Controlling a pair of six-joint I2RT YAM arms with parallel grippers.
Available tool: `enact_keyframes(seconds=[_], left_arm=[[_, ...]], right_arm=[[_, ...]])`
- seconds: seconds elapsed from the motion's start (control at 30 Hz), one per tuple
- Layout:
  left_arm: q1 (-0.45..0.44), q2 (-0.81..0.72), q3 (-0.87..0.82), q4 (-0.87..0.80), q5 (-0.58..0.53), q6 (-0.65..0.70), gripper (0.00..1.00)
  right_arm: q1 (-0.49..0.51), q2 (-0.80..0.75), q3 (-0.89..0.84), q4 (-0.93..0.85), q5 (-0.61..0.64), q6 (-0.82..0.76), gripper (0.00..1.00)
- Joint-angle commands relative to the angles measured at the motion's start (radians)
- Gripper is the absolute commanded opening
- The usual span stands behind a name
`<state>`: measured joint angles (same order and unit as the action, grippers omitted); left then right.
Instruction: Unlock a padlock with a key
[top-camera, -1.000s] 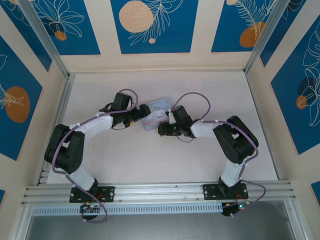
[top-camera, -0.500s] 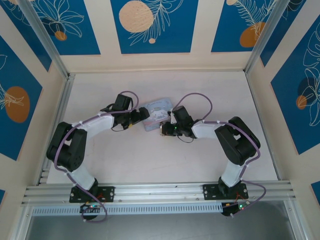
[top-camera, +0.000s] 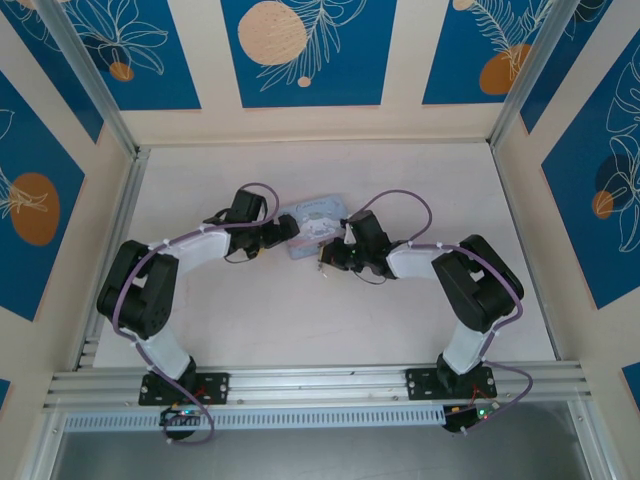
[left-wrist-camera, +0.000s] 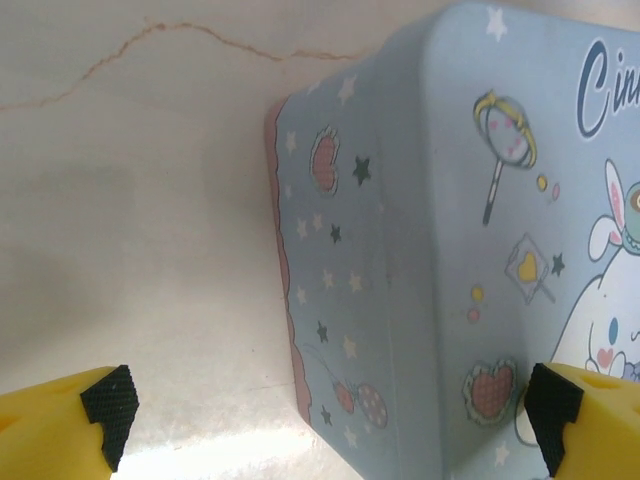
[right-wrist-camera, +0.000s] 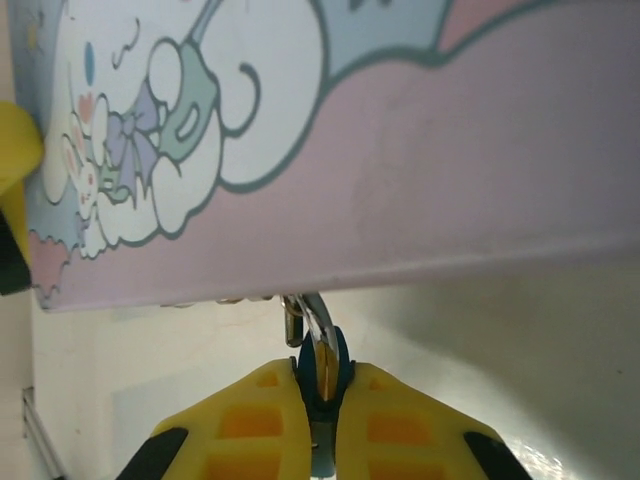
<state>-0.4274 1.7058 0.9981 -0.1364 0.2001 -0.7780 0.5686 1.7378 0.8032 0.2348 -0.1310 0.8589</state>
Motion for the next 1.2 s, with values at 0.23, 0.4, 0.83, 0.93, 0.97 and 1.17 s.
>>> enact_keyframes(seconds=[0.23, 0.4, 0.83, 0.93, 0.97, 1.17], left_arm=[[-0.022, 0.063, -0.071, -0.019, -0.004, -0.001, 0.99], [-0.025, 0.072, -0.094, 0.009, 0.005, -0.014, 0.99], [-0.025, 0.106, -0.092, -0.003, 0.009, -0.016, 0.98], [-0.025, 0.112, -0.086, -0.01, 0.005, -0.017, 0.98], [-0.024, 0.112, -0.084, -0.01, 0.007, -0.017, 0.98], [-0.024, 0.114, -0.066, -0.025, 0.007, -0.013, 0.98]], right_arm=[[-0.038, 0.097, -0.048, 0.138, -0.026, 0.332, 0.0], [-0.039, 0.129, -0.062, 0.236, -0.008, 0.395, 0.0], [-0.189, 0.128, -0.01, 0.24, -0.069, 0.277, 0.0], [-0.237, 0.129, 0.016, 0.204, -0.147, 0.205, 0.0], [-0.246, 0.125, 0.016, 0.189, -0.16, 0.19, 0.0], [-0.296, 0.061, -0.064, 0.156, -0.201, 0.15, 0.0]])
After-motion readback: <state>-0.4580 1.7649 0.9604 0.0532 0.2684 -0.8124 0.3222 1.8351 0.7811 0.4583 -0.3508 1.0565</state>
